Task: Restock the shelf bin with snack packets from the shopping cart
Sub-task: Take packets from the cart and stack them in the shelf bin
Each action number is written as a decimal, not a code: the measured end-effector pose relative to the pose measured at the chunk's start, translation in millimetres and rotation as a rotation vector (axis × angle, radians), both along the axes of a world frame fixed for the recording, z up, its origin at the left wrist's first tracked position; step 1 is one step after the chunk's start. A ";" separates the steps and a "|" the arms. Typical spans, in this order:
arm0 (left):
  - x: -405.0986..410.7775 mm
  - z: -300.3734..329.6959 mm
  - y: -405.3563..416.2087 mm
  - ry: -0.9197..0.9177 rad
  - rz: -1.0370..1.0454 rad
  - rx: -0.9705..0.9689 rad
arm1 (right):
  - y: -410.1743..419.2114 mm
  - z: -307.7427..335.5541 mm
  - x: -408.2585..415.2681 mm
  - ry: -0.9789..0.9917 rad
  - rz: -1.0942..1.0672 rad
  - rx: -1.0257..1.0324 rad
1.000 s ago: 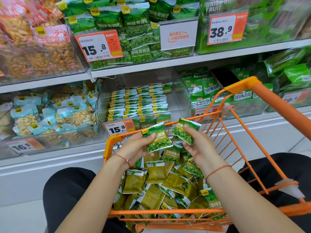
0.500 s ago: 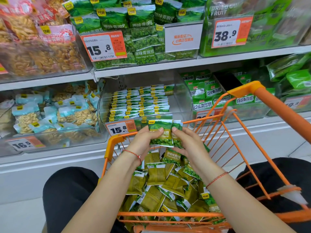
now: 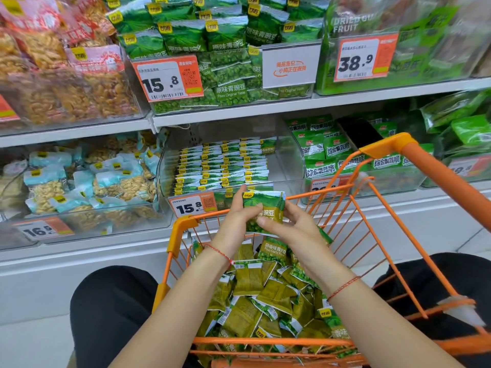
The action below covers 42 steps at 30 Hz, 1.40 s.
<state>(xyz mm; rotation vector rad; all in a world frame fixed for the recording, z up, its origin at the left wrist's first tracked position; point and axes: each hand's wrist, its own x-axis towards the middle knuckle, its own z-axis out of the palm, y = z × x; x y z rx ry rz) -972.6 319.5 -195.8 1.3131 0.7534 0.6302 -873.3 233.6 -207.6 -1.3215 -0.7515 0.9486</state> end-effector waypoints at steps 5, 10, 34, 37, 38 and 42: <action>-2.7 10.3 5.6 0.042 -0.074 -0.022 | -0.1 0.3 7.1 -0.001 -0.042 0.000; -12.6 27.0 31.4 0.155 -0.366 -0.038 | 0.4 15.5 24.4 0.034 0.129 -0.078; 122.0 14.3 197.3 0.393 -0.079 0.212 | 160.1 10.8 146.2 -1.103 -0.428 -0.328; 149.4 7.0 214.4 0.570 0.031 0.344 | 161.6 -8.0 140.1 -1.203 -0.457 -0.378; 157.7 5.7 218.4 0.629 0.011 0.429 | 161.5 -8.7 140.0 -1.205 -0.494 -0.361; 179.1 -2.8 234.9 0.646 -0.087 0.777 | 159.3 -9.4 140.9 -1.202 -0.518 -0.330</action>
